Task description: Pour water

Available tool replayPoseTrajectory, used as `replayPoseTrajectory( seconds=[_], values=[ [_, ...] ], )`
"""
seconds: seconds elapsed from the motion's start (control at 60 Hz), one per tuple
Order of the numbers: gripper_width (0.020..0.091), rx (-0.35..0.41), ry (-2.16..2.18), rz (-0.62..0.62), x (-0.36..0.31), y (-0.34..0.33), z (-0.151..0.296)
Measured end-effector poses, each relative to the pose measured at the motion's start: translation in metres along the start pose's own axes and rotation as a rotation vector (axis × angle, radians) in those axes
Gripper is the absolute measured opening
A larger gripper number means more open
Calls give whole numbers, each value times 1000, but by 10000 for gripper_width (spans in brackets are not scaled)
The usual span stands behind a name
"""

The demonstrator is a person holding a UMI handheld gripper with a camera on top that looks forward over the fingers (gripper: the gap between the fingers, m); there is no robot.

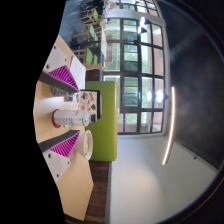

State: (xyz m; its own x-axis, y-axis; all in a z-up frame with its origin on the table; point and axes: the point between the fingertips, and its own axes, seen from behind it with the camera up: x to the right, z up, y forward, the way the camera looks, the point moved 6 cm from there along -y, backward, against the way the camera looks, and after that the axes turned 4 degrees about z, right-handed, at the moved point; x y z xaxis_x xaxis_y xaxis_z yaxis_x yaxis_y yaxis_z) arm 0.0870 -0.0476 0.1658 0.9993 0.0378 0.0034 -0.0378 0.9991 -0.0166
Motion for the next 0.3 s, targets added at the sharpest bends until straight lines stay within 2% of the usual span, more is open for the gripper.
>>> replayPoseTrajectory(
  seconds=[0.3],
  values=[
    [835,1,23,8,-21,-112,1]
  ],
)
